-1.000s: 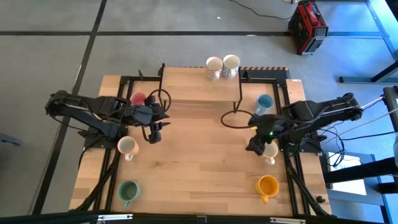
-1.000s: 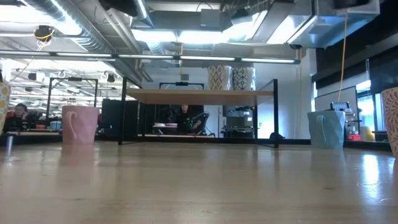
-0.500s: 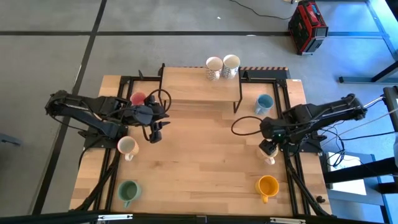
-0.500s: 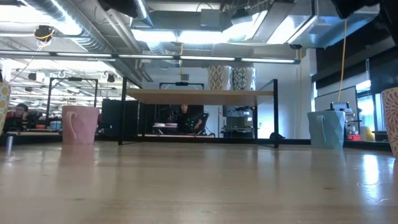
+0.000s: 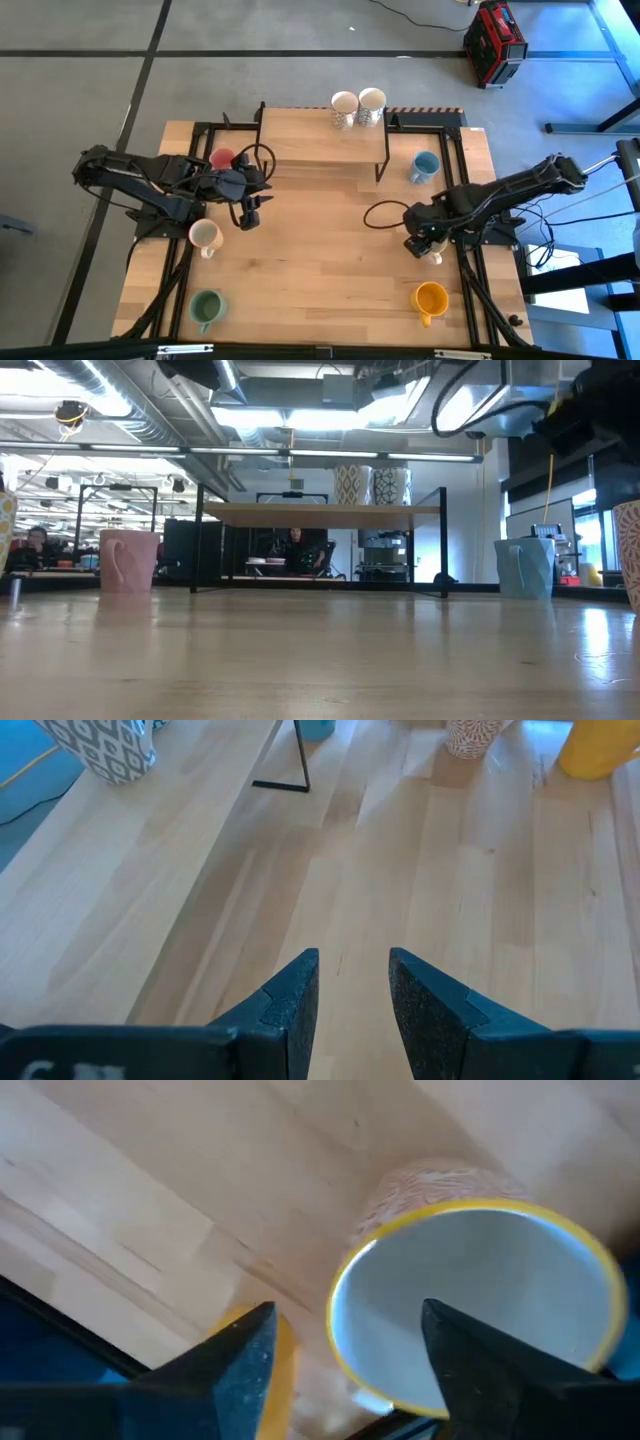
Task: Place coffee mugs
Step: Put the orange patterned mug on the shelf
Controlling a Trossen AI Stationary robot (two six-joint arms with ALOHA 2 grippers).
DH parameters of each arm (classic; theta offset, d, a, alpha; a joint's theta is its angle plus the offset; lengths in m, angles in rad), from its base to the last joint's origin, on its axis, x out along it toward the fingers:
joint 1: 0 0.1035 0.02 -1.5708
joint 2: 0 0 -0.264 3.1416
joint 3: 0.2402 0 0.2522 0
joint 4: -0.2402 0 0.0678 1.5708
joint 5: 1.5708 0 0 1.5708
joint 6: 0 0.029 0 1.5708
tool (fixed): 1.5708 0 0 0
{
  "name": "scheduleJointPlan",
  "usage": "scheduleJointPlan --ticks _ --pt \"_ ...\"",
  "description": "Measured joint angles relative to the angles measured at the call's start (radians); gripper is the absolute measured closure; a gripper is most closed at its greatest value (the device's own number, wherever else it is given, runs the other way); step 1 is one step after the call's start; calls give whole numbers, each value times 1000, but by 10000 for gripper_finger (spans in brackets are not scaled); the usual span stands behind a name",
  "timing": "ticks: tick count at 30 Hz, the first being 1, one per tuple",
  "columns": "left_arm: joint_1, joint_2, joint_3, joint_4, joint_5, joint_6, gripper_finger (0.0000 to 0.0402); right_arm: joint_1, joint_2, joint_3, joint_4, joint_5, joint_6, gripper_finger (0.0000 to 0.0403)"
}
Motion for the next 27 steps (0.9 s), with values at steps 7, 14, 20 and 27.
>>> scheduleJointPlan --ticks 7,14,20,27 --pt "0 0 0 0 0 0 283 0 64 -23 49 41 0 275" --pt "0 0 1 0 -1 0 283 0 119 -21 92 62 -28 382" --pt "0 0 1 0 -1 0 283 -12 134 50 160 174 -43 387" --pt "0 0 1 1 -23 0 283 -89 252 222 249 272 -234 396"
